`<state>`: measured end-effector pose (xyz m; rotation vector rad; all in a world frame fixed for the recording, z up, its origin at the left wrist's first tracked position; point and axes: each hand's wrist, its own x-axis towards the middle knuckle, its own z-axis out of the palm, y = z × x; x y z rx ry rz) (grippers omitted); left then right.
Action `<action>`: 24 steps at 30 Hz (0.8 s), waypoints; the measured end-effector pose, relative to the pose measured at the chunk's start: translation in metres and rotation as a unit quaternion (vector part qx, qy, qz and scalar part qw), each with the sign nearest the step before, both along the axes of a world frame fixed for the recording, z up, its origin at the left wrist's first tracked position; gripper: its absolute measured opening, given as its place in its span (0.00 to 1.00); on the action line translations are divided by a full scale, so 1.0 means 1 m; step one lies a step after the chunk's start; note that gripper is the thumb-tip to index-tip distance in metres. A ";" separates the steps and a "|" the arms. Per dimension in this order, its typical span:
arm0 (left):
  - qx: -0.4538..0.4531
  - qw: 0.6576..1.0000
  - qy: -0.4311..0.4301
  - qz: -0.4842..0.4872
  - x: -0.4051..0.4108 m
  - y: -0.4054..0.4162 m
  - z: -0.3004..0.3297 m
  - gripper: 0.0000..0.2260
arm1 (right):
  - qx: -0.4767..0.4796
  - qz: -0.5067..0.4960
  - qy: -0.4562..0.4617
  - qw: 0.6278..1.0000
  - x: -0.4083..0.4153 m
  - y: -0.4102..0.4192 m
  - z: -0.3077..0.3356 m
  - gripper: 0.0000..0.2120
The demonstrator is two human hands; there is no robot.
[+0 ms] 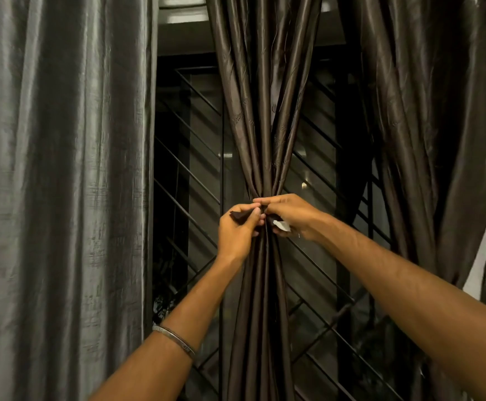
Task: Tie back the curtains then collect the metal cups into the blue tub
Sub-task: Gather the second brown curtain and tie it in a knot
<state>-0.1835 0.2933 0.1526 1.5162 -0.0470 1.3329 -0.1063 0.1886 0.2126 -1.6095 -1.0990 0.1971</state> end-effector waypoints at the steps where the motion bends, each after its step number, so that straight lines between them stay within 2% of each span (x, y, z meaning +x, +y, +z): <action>1: 0.003 1.000 0.009 -0.008 0.001 -0.003 0.000 0.07 | 0.004 0.000 0.003 1.000 -0.002 0.000 0.001 0.14; 4: 0.011 1.000 0.010 0.001 0.000 -0.009 0.000 0.06 | -0.014 -0.011 -0.033 0.999 -0.002 -0.002 0.005 0.11; 7: 0.040 0.999 0.024 0.015 0.000 -0.010 0.001 0.09 | -0.024 -0.024 -0.034 0.999 -0.002 -0.005 0.008 0.13; 9: 0.085 0.994 0.063 0.028 -0.001 -0.010 0.000 0.16 | -0.047 -0.037 -0.057 0.997 -0.001 -0.009 0.012 0.17; 11: 0.103 0.989 0.095 0.043 -0.002 -0.014 -0.003 0.18 | -0.080 -0.037 -0.112 0.990 0.002 -0.011 0.015 0.21; 12: 0.070 0.993 0.091 0.031 -0.004 -0.019 -0.004 0.17 | -0.094 -0.028 -0.126 0.987 0.004 -0.011 0.015 0.21; 14: -0.068 0.995 0.053 -0.044 -0.008 -0.029 -0.004 0.11 | -0.105 -0.019 -0.124 0.986 0.005 -0.011 0.015 0.18; 16: -0.161 0.977 0.067 -0.123 -0.010 -0.034 -0.001 0.10 | -0.102 -0.033 -0.115 0.987 0.004 -0.010 0.015 0.16; 20: -0.141 0.943 0.241 -0.179 -0.005 -0.036 -0.004 0.15 | -0.118 -0.065 -0.124 0.983 -0.003 -0.011 0.018 0.17; 24: -0.222 0.919 0.213 -0.244 0.006 -0.024 -0.001 0.20 | -0.140 -0.045 -0.041 0.988 -0.005 -0.012 0.020 0.15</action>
